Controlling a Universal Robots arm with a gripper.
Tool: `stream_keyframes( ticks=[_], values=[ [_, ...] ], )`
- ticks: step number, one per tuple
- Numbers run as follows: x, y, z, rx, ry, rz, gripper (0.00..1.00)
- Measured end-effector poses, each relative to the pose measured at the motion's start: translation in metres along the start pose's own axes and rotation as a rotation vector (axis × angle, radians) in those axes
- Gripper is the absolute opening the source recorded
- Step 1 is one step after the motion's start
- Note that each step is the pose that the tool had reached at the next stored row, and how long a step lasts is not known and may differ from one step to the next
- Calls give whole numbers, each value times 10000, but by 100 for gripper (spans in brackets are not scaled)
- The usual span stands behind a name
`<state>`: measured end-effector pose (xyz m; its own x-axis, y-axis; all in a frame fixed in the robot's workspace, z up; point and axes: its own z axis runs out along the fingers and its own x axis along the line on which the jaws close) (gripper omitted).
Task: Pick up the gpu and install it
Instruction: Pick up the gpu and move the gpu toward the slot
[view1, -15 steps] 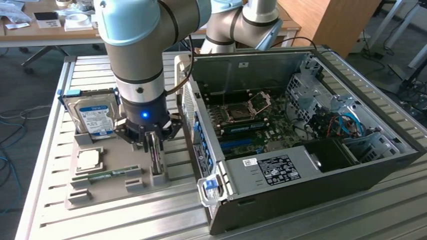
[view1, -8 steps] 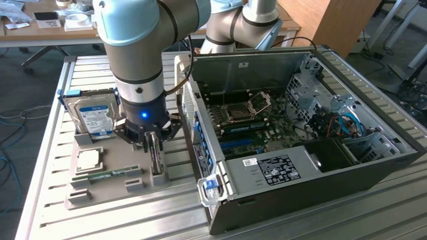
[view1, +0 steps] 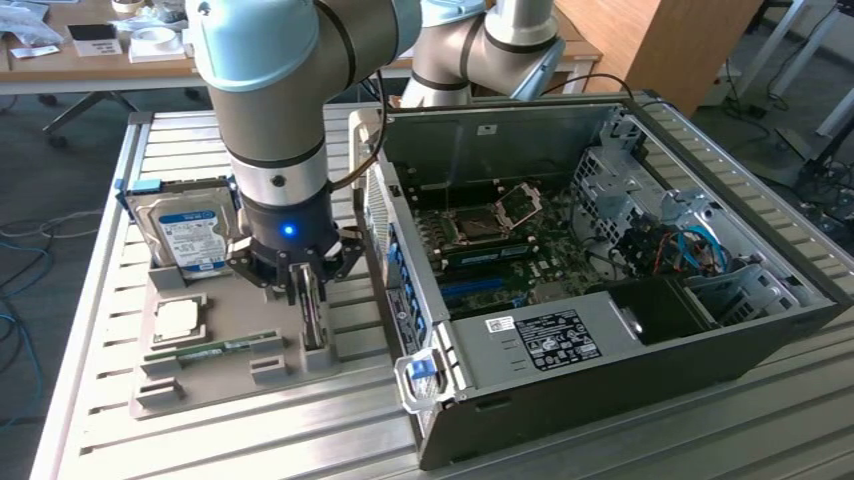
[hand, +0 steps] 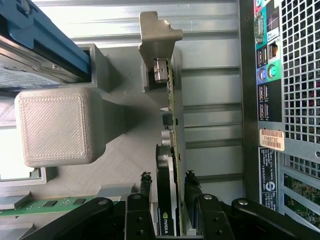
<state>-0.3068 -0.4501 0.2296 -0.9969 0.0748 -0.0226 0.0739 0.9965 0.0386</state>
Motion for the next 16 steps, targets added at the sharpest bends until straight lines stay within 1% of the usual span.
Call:
stream_keyframes(
  ticks=[7, 8, 9, 10, 11, 16],
  values=[
    [0, 0, 0, 0, 0, 1, 40],
    [0, 0, 0, 0, 0, 0, 39],
    [0, 0, 0, 0, 1, 0, 33],
    [0, 0, 0, 0, 1, 0, 33],
    [0, 0, 0, 0, 1, 0, 27],
    [0, 0, 0, 0, 0, 1, 27]
  ],
)
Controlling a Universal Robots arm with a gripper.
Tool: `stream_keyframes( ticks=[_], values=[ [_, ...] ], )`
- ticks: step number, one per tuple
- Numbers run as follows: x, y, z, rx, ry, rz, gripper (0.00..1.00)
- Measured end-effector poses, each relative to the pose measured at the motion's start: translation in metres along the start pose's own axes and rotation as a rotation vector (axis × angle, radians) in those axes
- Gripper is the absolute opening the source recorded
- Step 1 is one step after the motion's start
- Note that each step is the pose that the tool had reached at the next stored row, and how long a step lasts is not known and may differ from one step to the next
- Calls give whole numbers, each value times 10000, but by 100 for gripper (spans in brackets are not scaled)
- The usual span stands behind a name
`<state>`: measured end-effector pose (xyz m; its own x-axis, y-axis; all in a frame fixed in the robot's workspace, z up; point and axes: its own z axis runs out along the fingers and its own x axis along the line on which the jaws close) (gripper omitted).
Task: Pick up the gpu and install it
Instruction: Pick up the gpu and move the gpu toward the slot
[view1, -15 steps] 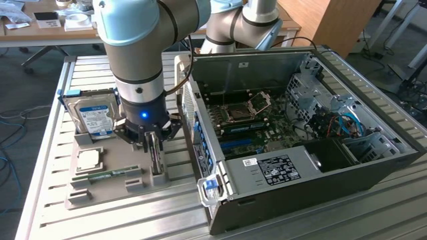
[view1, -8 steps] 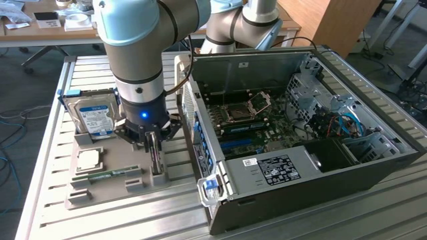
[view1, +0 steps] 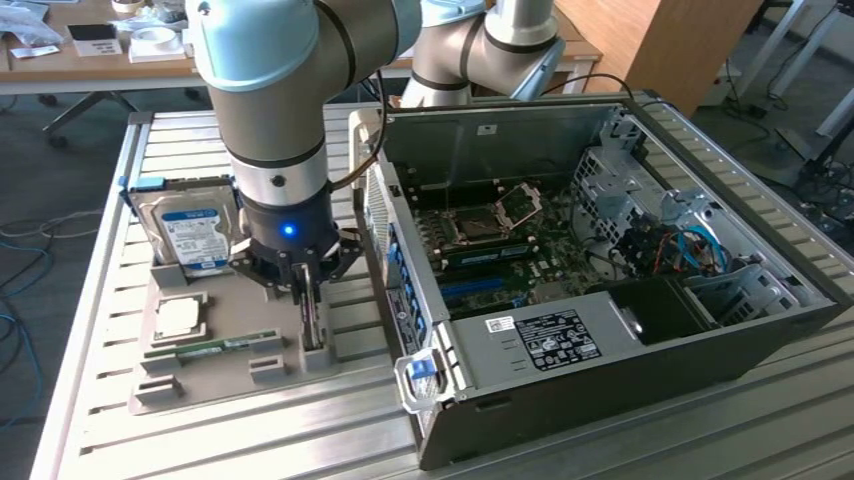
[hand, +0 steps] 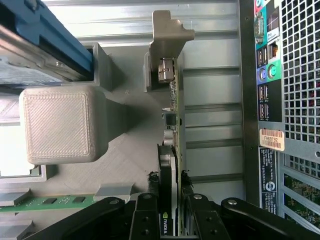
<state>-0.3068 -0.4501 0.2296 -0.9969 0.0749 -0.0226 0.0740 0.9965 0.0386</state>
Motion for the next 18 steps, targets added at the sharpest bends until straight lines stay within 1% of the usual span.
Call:
stream_keyframes(
  ticks=[4, 9, 18],
  values=[
    [0, 0, 0, 0, 1, -49, 27],
    [0, 0, 0, -10, 18, -484, 27],
    [0, 0, -5, -13, 17, -493, 27]
  ],
)
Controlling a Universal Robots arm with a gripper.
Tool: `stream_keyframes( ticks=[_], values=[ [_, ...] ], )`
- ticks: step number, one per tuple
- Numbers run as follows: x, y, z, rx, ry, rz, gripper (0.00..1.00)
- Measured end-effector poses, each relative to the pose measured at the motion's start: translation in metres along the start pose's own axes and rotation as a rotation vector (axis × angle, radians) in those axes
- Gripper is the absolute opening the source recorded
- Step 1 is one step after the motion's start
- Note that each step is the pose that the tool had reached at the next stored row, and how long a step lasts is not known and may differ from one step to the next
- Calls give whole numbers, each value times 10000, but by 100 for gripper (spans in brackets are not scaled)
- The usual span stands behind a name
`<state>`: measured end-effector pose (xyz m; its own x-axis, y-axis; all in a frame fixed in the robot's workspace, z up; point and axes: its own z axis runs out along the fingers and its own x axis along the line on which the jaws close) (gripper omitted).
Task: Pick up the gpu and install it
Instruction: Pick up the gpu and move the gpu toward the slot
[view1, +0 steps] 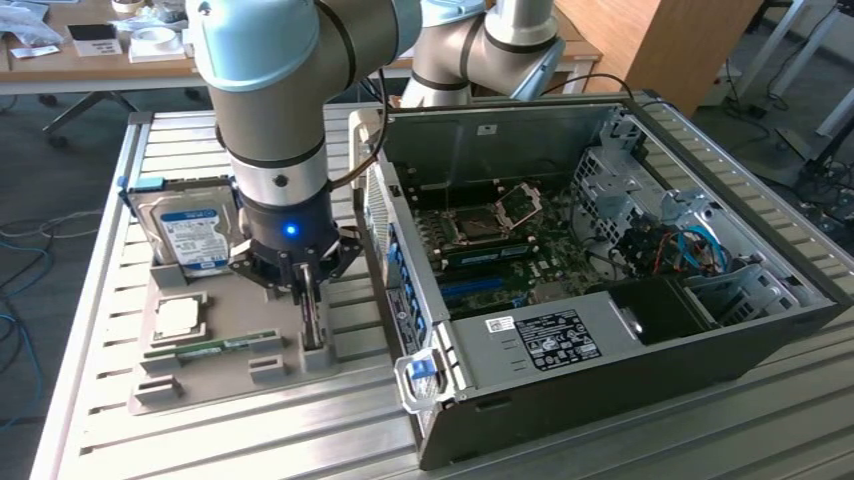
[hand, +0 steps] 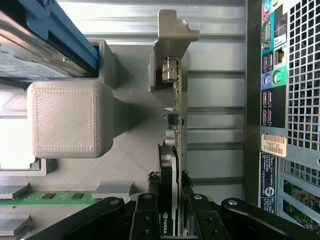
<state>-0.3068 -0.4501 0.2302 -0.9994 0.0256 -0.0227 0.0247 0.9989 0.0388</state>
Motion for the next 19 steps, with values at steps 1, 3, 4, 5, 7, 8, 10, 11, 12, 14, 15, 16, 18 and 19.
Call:
stream_keyframes(
  ticks=[1, 3, 4, 5, 7, 8, 10, 11, 12, 14, 15, 16, 18, 19],
  values=[
    [0, 0, -12, 1, 2, -1, 27],
    [-1, 1, -42, 4, 2, -4, 27],
    [-2, 2, -60, 10, 2, -5, 27],
    [-2, 2, -79, 14, 2, -7, 27],
    [-3, 4, -121, 17, 1, -9, 27],
    [-3, 5, -143, 18, 2, -9, 27],
    [-4, 7, -180, 23, 2, -9, 27],
    [-5, 7, -201, 24, 2, -10, 27],
    [-5, 8, -222, 25, 2, -10, 27],
    [-6, 10, -257, 25, 1, -9, 27],
    [-6, 11, -277, 25, 1, -9, 27],
    [-7, 11, -296, 25, 1, -9, 27],
    [-7, 13, -338, 25, 1, -9, 27],
    [-8, 14, -361, 26, 2, -9, 27]
  ],
)
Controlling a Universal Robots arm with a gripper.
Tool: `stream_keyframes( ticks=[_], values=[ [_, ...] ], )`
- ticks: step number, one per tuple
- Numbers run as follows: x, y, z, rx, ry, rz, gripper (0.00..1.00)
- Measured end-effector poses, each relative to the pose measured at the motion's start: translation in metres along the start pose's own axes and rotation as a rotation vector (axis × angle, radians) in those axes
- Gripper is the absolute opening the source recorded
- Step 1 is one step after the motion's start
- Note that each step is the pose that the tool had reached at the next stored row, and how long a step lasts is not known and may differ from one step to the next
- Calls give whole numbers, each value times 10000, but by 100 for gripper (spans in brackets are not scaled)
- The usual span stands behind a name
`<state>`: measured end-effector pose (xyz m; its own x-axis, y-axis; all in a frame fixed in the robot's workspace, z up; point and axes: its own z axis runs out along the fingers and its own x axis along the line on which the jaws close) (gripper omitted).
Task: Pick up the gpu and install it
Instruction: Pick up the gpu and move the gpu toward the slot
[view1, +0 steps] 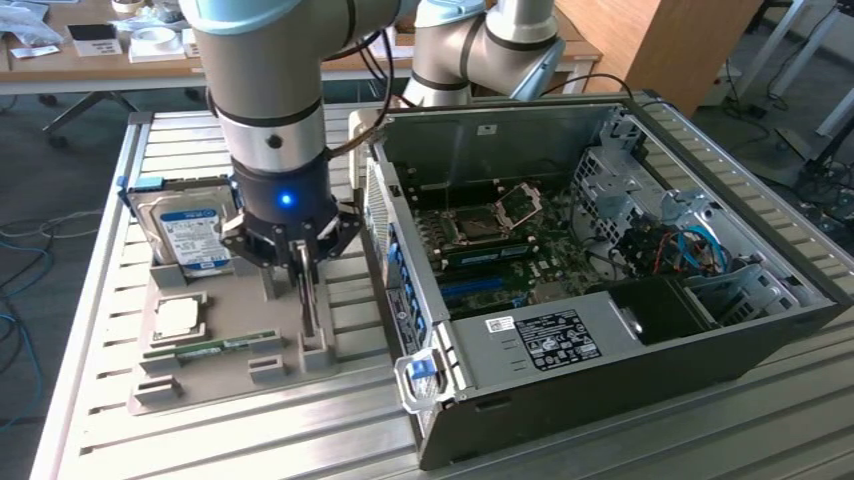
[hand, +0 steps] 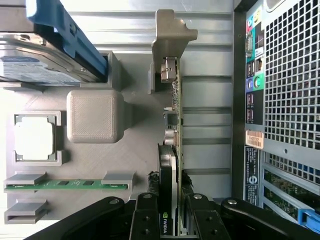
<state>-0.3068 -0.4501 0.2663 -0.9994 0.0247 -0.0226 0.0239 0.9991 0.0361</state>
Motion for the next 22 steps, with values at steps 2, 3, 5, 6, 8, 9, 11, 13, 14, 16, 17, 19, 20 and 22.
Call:
stream_keyframes(
  ticks=[2, 3, 5, 6, 8, 9, 11, 13, 14, 16, 17, 19, 20, 22],
  values=[
    [-1, 2, -42, -1, 0, 0, 27],
    [-1, 2, -62, -1, -1, 0, 27],
    [-2, 4, -103, -1, 0, 0, 27],
    [-3, 5, -121, -1, -1, 0, 27],
    [-4, 6, -161, -1, -1, 0, 27],
    [-4, 7, -183, -1, -1, 0, 27],
    [-5, 8, -226, -1, 0, 0, 27],
    [-6, 10, -265, -1, 0, 0, 27],
    [-6, 10, -283, -1, 0, 0, 27],
    [-7, 12, -320, -1, -1, 0, 27],
    [-8, 12, -338, -1, 0, 0, 27],
    [-9, 14, -372, -1, -1, 0, 27],
    [-9, 14, -390, -1, -1, 0, 27],
    [-10, 15, -425, 0, 0, 0, 27]
  ],
)
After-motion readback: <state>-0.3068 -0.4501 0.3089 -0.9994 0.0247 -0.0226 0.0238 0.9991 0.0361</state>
